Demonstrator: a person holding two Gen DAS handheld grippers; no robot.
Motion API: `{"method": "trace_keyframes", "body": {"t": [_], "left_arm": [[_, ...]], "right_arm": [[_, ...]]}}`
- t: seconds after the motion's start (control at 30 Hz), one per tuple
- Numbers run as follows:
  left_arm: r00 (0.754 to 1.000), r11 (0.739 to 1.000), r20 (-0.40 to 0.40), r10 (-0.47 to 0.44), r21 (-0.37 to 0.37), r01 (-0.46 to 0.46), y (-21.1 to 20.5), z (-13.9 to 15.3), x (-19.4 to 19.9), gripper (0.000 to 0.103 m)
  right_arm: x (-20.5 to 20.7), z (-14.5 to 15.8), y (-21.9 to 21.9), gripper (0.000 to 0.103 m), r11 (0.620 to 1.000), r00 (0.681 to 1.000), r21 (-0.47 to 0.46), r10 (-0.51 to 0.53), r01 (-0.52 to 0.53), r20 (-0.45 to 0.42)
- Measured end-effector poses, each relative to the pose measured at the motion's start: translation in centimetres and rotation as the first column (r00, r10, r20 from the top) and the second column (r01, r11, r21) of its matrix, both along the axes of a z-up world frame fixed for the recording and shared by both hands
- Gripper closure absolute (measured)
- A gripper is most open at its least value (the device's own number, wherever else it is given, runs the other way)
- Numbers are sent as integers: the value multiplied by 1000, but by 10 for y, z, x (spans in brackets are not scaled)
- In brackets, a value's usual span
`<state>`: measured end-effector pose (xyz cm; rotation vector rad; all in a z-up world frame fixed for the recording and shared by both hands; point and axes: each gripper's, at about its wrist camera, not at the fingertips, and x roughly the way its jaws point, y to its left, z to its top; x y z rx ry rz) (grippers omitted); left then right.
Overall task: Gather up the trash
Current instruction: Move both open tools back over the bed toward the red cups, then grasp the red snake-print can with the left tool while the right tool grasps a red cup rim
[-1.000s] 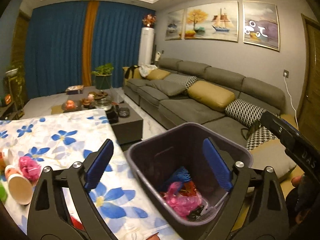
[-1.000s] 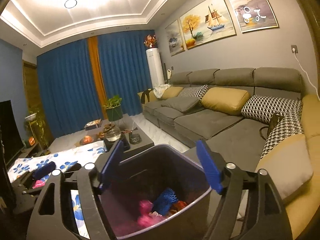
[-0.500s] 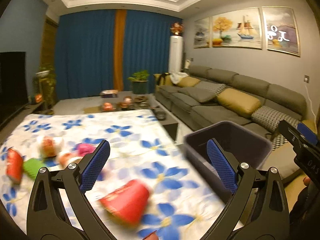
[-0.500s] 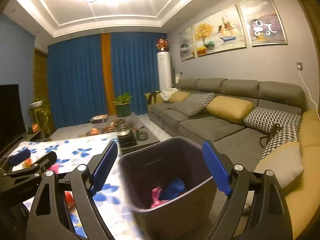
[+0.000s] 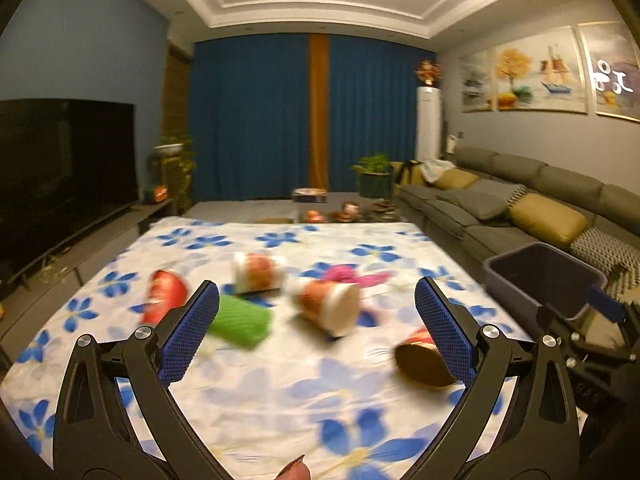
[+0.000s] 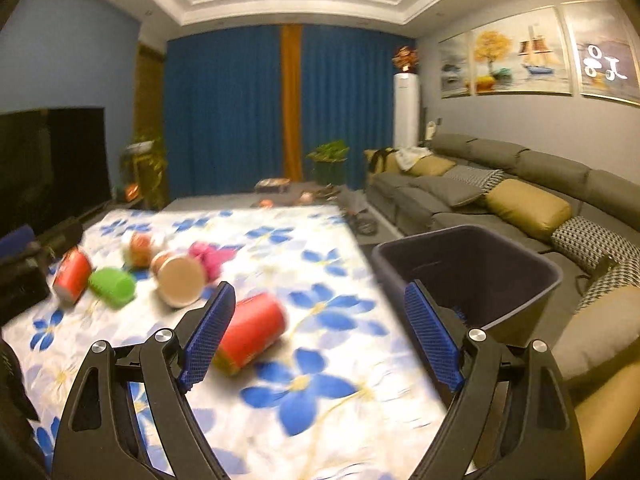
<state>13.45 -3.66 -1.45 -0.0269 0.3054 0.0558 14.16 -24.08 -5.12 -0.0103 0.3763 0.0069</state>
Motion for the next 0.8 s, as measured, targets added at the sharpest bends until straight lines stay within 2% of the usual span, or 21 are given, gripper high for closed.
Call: {"method": "trace_keyframes", "body": {"t": [0.2,0.7,0.8], "left_arm": [[996,995,3,93,-44,-93,51,-1,-16,6],[973,969,2,230,-95,-229,122,-2,-23,6],[968,963,-10,250,-99,-250,135,-5,-20,6]], "right_arm": [[8,-19,41,19,997,997,-61,41,-45,-60],[50,-58,80,36,986,977,-154,29,-62,-209],[58,-63,84,46,983,971,-174,18,-61,-240]]}}
